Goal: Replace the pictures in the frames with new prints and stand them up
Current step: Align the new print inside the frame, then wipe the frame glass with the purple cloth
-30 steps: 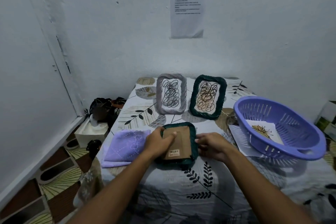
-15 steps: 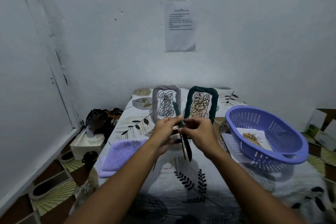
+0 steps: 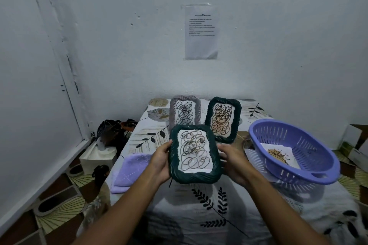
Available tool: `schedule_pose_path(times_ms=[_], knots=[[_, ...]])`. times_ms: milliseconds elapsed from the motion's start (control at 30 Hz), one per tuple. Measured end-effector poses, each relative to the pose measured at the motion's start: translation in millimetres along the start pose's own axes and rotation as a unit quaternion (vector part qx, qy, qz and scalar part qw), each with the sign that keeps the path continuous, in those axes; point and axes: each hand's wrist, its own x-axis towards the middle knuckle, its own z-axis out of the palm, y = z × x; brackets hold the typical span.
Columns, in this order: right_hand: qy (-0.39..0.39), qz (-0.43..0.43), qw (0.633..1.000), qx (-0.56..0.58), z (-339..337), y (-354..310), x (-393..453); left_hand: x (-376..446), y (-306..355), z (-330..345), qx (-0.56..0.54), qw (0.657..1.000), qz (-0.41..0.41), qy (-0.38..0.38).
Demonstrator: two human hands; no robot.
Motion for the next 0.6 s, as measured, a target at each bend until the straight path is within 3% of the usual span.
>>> schedule_pose_path(times_ms=[100,200,267,300,333,400,533,600], knots=[[-0.055,0.019,0.991,0.124,0,9,1,2,-8,-6,0.005,1.0,-0.011,0.004],[-0.048,0.026,0.99,0.127,2,13,7,5,-10,-12,0.04,0.999,-0.019,0.023],[-0.009,0.045,0.993,0.106,1,16,12,12,-12,-17,0.149,0.985,0.039,0.075],[0.01,0.05,0.994,0.094,0,18,16,16,-13,-22,0.23,0.963,0.095,0.106],[0.028,0.052,0.995,0.08,-2,20,19,15,-14,-27,0.327,0.925,0.154,0.12],[0.056,0.053,0.996,0.054,-5,25,28,10,-13,-37,0.502,0.833,0.219,0.075],[0.087,0.058,0.994,0.014,-5,33,43,1,-15,-48,0.735,0.655,0.175,-0.013],[0.091,0.062,0.994,-0.007,-2,36,48,3,-19,-51,0.789,0.587,0.179,-0.027]])
